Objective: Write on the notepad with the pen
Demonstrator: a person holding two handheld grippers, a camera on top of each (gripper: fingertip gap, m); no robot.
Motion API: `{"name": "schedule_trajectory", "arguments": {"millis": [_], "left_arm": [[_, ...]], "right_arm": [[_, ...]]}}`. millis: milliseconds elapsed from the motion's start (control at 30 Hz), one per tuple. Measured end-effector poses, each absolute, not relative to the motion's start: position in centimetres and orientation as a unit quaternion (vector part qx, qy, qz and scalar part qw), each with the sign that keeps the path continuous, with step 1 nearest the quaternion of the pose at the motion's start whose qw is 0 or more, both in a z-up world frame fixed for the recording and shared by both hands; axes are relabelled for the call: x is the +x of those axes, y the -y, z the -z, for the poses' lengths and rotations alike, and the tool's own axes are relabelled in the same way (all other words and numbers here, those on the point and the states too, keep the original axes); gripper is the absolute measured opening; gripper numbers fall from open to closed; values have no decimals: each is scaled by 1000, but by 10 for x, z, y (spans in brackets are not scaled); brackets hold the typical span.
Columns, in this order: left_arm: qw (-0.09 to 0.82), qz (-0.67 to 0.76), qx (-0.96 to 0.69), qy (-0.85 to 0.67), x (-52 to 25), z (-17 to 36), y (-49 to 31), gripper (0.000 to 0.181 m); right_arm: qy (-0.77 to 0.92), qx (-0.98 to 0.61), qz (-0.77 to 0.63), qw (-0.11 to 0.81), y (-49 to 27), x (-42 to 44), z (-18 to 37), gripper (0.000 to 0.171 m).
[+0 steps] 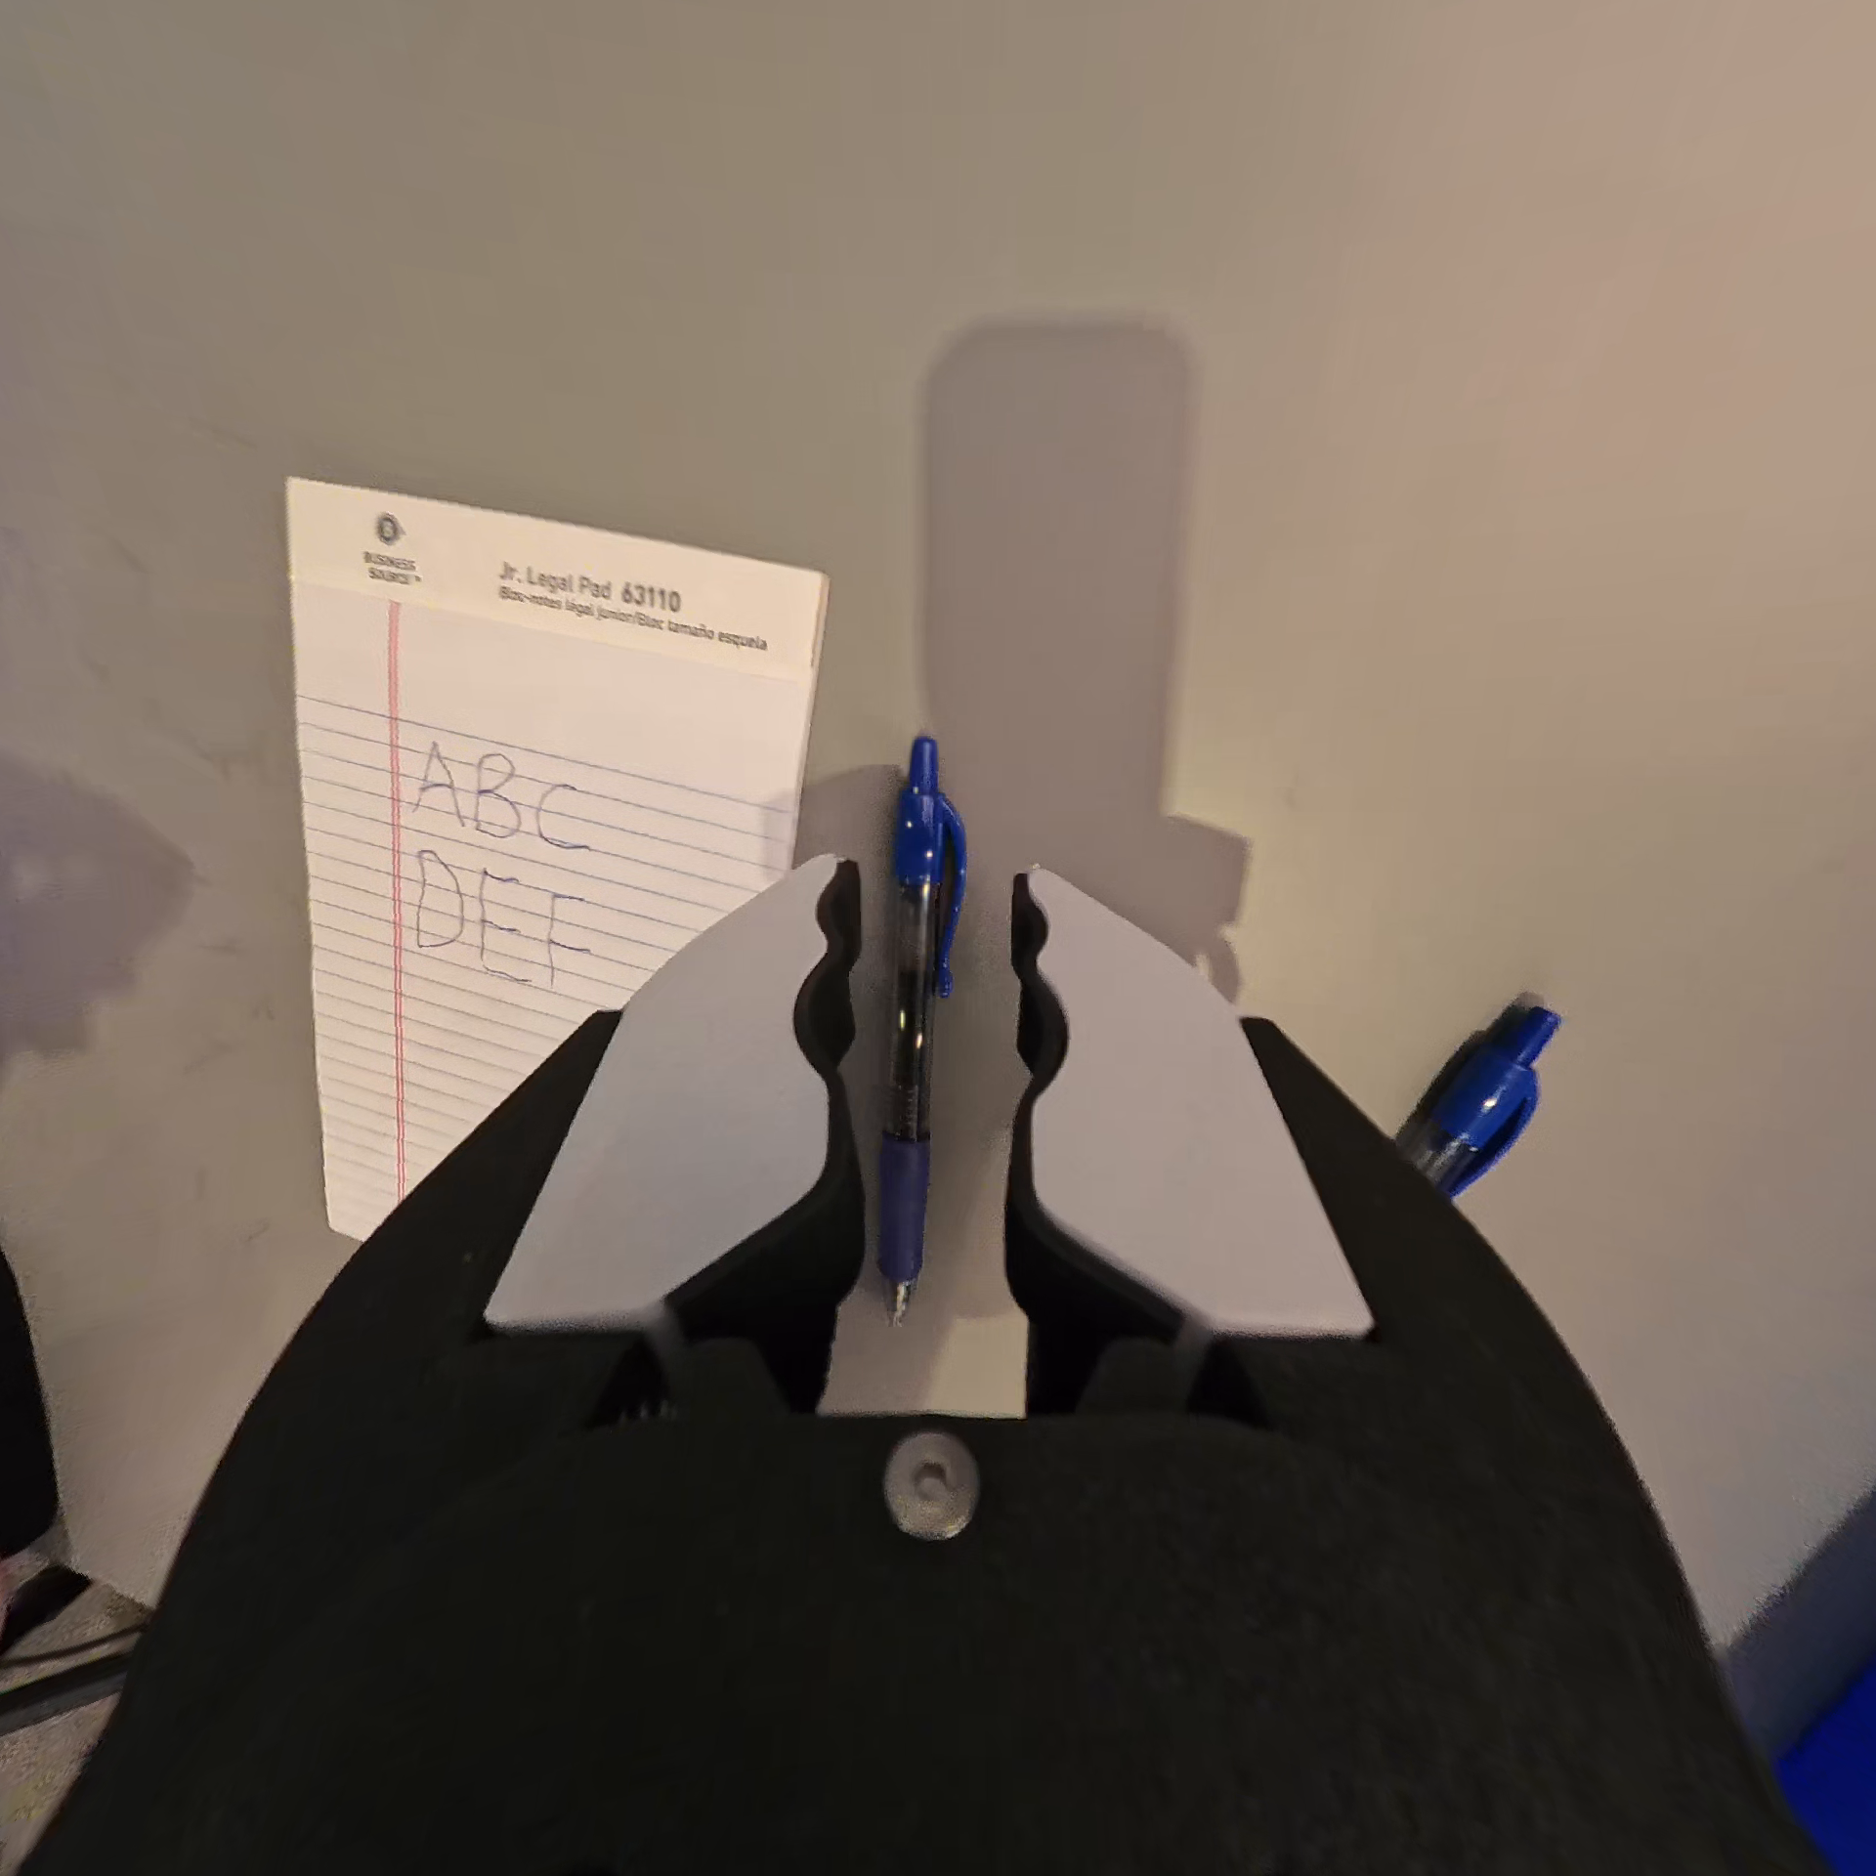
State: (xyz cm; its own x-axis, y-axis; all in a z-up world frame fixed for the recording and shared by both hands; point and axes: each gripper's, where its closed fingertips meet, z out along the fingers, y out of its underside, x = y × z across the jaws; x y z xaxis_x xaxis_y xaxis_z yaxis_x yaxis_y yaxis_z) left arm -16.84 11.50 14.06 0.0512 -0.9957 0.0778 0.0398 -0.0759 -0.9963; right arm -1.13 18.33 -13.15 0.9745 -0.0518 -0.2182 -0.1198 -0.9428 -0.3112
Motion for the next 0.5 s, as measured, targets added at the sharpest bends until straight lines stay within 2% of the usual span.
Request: {"name": "schedule_trajectory", "arguments": {"millis": [167, 500], "left_arm": [[500, 510, -535, -451, -170, -135, -124, 0], [501, 492, -543, -461, -162, -127, -124, 0]], "right_arm": [[-6, -977, -77, 201, -191, -6, 104, 29], [66, -933, -20, 354, -190, 16, 35, 29]]}}
